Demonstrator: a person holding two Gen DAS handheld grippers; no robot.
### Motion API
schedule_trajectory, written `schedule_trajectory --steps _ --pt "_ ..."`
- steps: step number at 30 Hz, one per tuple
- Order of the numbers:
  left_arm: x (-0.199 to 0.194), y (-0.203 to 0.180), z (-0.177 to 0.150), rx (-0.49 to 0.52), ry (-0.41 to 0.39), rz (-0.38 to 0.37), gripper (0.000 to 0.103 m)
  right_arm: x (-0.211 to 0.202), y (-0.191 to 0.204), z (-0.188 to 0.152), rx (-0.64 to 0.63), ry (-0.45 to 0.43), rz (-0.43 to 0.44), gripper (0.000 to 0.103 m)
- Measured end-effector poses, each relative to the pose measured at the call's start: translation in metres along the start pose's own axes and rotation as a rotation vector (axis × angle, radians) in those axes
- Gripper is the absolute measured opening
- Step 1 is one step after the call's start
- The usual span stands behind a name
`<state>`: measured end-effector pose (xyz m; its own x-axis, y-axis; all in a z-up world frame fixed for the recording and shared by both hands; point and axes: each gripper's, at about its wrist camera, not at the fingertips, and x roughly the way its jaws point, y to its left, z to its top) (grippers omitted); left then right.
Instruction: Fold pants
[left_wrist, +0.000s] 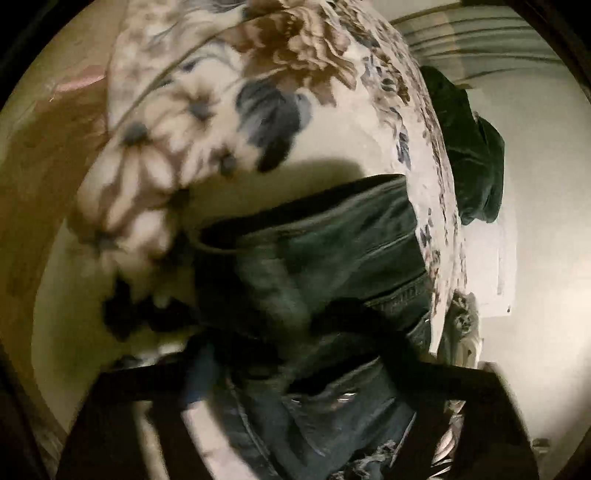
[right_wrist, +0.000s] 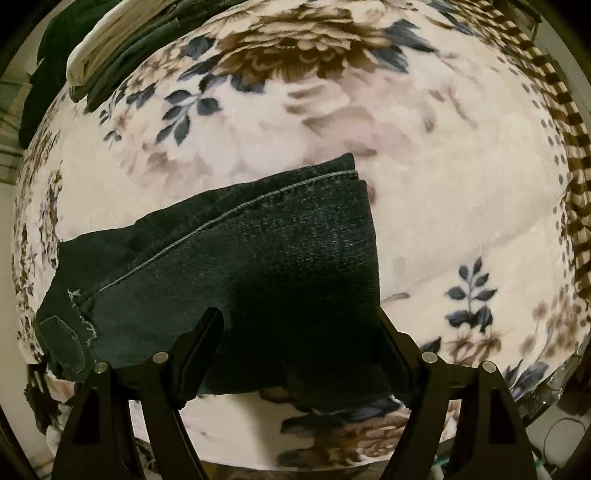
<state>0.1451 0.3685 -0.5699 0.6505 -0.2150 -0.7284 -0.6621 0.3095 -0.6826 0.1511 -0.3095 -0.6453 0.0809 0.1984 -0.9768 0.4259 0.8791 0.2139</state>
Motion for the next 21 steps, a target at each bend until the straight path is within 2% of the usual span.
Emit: schedule_trajectory --steps 2,5,6,7,10,14,17,21 --pt "0.001 0.013 0.001 -0.019 -0.025 -0.015 0.057 -0.002 -0.005 0.0 0.011 0.008 0.01 0.082" --pt "0.005 0.027 0.004 -0.029 -0.057 -0.097 0.061 -0.003 -0.009 0.0 0.02 0.008 0.02 0.082" --pt "0.005 0.025 0.003 -0.014 -0.058 -0.087 0.061 -0.003 -0.01 0.0 0.02 0.007 0.024 0.082" --pt "0.004 0.02 0.002 0.011 -0.06 -0.069 0.059 -0.004 -0.01 -0.001 0.017 0.005 0.024 0.082" --pt "0.001 0.01 -0.001 0.039 -0.057 -0.05 0.032 -0.011 -0.014 -0.005 0.01 -0.008 0.022 0.082" --pt "-0.023 -0.034 -0.014 0.212 -0.108 0.002 0.024 -0.028 -0.019 -0.011 0.006 -0.073 -0.006 0.082" --pt "-0.049 -0.067 -0.031 0.287 -0.15 -0.022 0.023 -0.044 -0.021 -0.017 -0.014 -0.123 -0.023 0.082" --pt "-0.081 -0.14 -0.071 0.474 -0.166 -0.107 0.022 -0.06 -0.021 -0.022 -0.057 -0.161 -0.023 0.082"
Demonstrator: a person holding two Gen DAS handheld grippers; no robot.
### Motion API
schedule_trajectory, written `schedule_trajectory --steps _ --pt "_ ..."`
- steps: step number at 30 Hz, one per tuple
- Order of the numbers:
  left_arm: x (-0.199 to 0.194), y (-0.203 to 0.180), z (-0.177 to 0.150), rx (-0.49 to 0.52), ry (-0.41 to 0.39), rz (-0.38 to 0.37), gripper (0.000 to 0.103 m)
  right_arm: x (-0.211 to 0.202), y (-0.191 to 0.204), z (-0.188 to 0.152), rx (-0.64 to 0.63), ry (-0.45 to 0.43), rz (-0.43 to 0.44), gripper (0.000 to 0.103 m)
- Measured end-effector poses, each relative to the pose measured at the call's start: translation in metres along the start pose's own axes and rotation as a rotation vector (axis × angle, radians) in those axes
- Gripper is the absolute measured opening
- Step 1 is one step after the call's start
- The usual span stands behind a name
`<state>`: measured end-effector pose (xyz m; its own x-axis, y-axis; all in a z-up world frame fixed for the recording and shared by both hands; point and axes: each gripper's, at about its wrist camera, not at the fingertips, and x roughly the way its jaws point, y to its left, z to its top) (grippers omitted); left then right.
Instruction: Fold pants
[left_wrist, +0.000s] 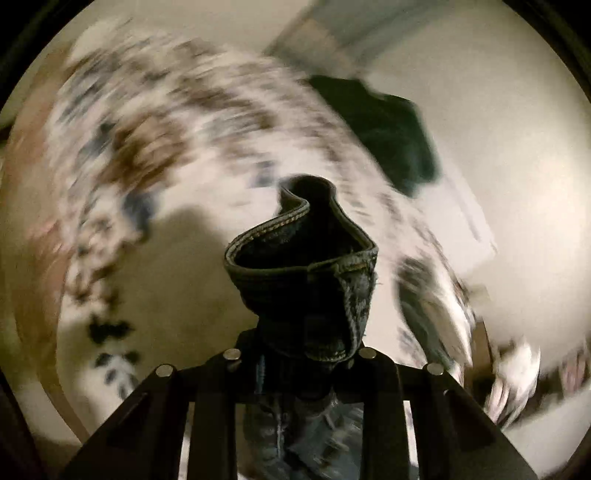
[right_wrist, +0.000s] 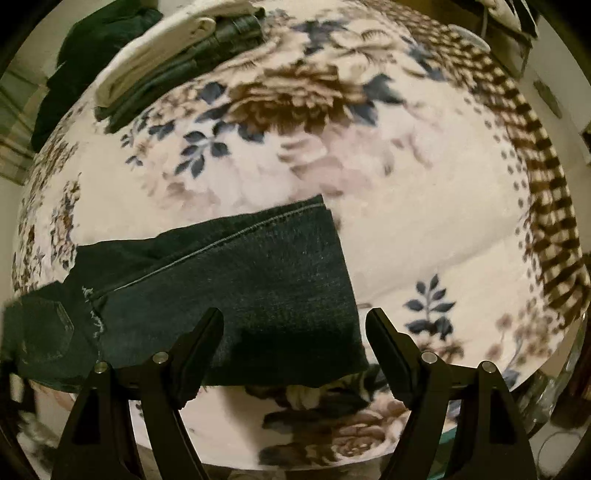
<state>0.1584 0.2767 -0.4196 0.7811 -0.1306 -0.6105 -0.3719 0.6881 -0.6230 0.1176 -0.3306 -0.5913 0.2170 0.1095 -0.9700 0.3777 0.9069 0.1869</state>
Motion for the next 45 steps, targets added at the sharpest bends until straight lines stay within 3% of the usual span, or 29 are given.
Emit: schedule_trajectory --steps 4,8,10,13,15,22,25,27,29,31,35,38,41,42,43,44,45 --pt "-0.016 -0.096 -0.034 0.211 0.048 -0.114 0.022 -0.01 -0.01 0.005 -0.015 -0.013 0.025 0.082" --pt "0.01 -0.178 -0.127 0.433 0.251 -0.21 0.021 -0.015 -0.034 0.01 0.034 -0.018 0.039 0.082" --pt "0.037 -0.197 -0.171 0.5 0.354 -0.187 0.021 -0.016 -0.052 0.011 0.08 -0.015 0.049 0.082" --pt "0.095 -0.209 -0.254 0.644 0.546 -0.057 0.021 -0.017 -0.082 0.009 0.134 -0.007 0.037 0.082" --pt "0.117 -0.203 -0.283 0.697 0.588 0.013 0.021 -0.016 -0.104 0.006 0.164 0.004 0.022 0.082" --pt "0.129 -0.207 -0.3 0.72 0.603 0.081 0.022 -0.018 -0.141 0.001 0.193 0.041 0.038 0.082" --pt "0.13 -0.211 -0.303 0.725 0.613 0.131 0.028 -0.021 -0.139 0.004 0.166 0.053 0.06 0.082" --pt "0.125 -0.221 -0.298 0.718 0.656 0.134 0.049 -0.026 -0.131 0.007 0.137 0.055 0.11 0.086" --pt "0.111 -0.227 -0.286 0.684 0.661 0.102 0.086 -0.029 -0.121 0.012 0.114 0.056 0.17 0.091" --pt "0.086 -0.226 -0.264 0.648 0.646 0.091 0.1 -0.027 -0.104 0.019 0.086 0.079 0.253 0.091" --pt "0.054 -0.194 -0.218 0.595 0.577 0.214 0.1 -0.004 -0.061 0.033 0.013 0.123 0.356 0.091" --pt "0.05 -0.154 -0.187 0.594 0.511 0.354 0.1 0.035 -0.034 0.043 -0.01 0.185 0.367 0.091" --pt "0.059 -0.121 -0.171 0.586 0.515 0.454 0.1 0.076 -0.011 0.045 -0.024 0.25 0.378 0.09" --pt "0.06 -0.112 -0.167 0.579 0.512 0.48 0.1 0.078 -0.006 0.044 -0.049 0.217 0.356 0.085" --pt "0.061 -0.104 -0.161 0.578 0.501 0.5 0.1 0.075 0.001 0.041 -0.081 0.183 0.331 0.063" --pt "0.061 -0.101 -0.158 0.578 0.492 0.508 0.1 0.069 0.006 0.038 -0.126 0.158 0.28 0.031" --pt "0.061 -0.098 -0.154 0.575 0.478 0.51 0.1 0.061 0.007 0.036 -0.155 0.135 0.239 0.026"
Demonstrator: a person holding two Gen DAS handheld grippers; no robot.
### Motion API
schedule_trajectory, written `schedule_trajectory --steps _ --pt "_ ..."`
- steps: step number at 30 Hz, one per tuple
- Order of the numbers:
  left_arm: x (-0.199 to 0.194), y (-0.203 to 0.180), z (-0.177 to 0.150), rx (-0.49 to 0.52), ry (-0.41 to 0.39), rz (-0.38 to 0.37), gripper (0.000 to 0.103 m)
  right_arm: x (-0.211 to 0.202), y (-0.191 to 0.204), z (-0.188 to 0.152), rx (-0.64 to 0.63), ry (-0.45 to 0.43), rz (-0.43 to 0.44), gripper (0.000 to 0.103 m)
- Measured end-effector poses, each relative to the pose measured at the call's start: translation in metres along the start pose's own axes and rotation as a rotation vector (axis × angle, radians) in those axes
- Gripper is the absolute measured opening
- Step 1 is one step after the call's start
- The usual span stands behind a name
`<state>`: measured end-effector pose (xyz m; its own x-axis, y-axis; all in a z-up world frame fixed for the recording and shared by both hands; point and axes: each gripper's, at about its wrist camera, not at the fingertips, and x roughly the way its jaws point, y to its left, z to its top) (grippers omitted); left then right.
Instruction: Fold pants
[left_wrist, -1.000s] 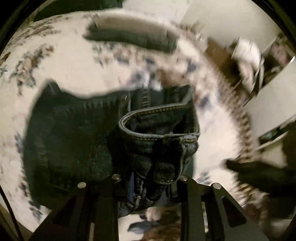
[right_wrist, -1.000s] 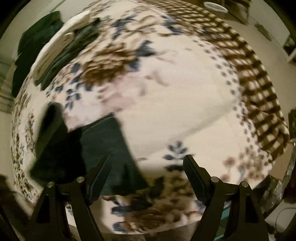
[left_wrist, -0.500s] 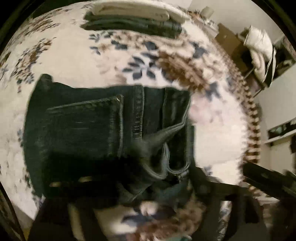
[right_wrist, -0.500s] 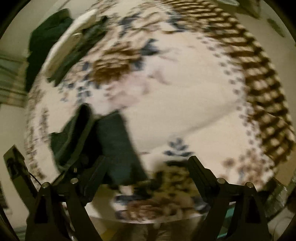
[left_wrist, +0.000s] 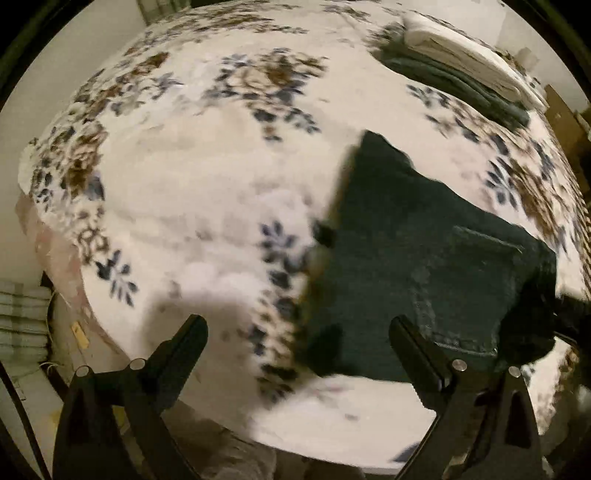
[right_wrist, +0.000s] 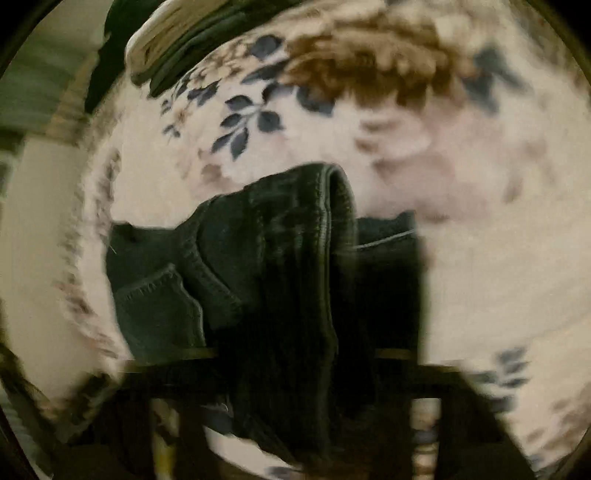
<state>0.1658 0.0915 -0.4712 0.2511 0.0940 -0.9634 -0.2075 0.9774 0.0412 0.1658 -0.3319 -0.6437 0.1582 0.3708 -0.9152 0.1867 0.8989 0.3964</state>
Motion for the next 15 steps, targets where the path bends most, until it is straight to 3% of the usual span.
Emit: schedule_trajectory --steps 1,3,6,8,10,13,15 --pt "-0.001 0.003 0.002 -0.007 -0.013 0.0 0.1 -0.014 -0.002 -0.005 0.01 -0.03 0.016 0.011" --pt "-0.002 0.006 0.01 -0.023 -0.025 -0.019 0.1 -0.038 -0.002 -0.015 0.01 -0.067 0.029 0.011" --pt "-0.001 0.005 0.021 -0.045 -0.032 -0.071 0.1 -0.078 -0.008 -0.03 0.01 -0.145 -0.028 0.011" --pt "0.001 0.001 0.028 -0.046 -0.031 -0.117 0.1 -0.1 -0.032 -0.033 0.081 -0.181 -0.055 0.011" --pt "0.003 -0.006 0.036 -0.047 -0.022 -0.158 0.1 -0.111 -0.066 -0.032 0.148 -0.195 -0.137 0.011" --pt "0.017 -0.027 0.047 -0.028 0.022 -0.232 0.1 -0.091 -0.118 -0.029 0.281 -0.121 -0.168 0.012" --pt "0.032 -0.047 0.054 -0.023 0.062 -0.297 0.1 -0.058 -0.137 -0.025 0.313 0.002 -0.081 0.019"
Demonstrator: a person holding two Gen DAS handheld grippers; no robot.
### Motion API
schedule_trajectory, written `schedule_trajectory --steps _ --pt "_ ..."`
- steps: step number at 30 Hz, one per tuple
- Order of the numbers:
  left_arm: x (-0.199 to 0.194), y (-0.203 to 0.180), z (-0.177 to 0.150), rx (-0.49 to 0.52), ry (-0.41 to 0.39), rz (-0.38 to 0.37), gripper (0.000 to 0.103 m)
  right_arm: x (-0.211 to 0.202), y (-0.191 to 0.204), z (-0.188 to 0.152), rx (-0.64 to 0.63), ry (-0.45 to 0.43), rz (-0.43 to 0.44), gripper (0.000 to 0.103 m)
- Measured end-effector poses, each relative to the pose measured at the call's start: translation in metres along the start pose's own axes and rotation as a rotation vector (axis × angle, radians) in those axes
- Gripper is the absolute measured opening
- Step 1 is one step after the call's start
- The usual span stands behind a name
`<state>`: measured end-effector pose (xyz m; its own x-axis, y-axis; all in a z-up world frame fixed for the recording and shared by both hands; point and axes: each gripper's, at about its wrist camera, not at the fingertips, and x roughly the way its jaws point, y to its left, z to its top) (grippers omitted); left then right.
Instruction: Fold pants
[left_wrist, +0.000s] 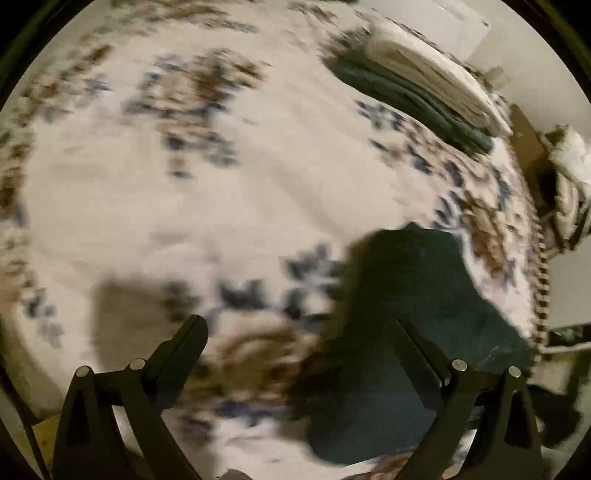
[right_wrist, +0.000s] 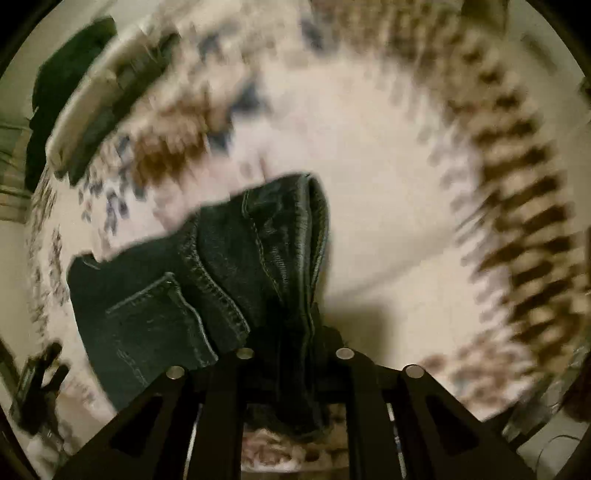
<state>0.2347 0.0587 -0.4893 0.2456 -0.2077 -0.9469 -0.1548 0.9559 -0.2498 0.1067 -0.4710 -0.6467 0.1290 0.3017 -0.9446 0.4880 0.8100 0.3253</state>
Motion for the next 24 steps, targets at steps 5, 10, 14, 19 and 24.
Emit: schedule_trajectory --steps 5,10,14,19,24 --pt "0.049 -0.027 0.018 -0.012 0.094 -0.105 0.1 0.01 -0.017 0.007 0.05 0.046 0.044 0.058" --pt "0.084 -0.036 0.033 -0.013 0.142 -0.236 0.051 0.031 -0.029 0.015 0.125 0.095 0.197 0.076" --pt "0.092 -0.027 0.046 -0.019 0.164 -0.308 0.026 0.045 -0.033 0.012 0.115 0.094 0.235 0.027" --pt "0.117 0.021 0.052 -0.322 0.222 -0.477 0.023 0.039 -0.025 0.016 0.078 0.094 0.139 0.031" --pt "0.072 0.004 0.036 -0.193 0.164 -0.465 0.085 0.007 -0.043 -0.003 0.221 0.052 0.28 0.085"
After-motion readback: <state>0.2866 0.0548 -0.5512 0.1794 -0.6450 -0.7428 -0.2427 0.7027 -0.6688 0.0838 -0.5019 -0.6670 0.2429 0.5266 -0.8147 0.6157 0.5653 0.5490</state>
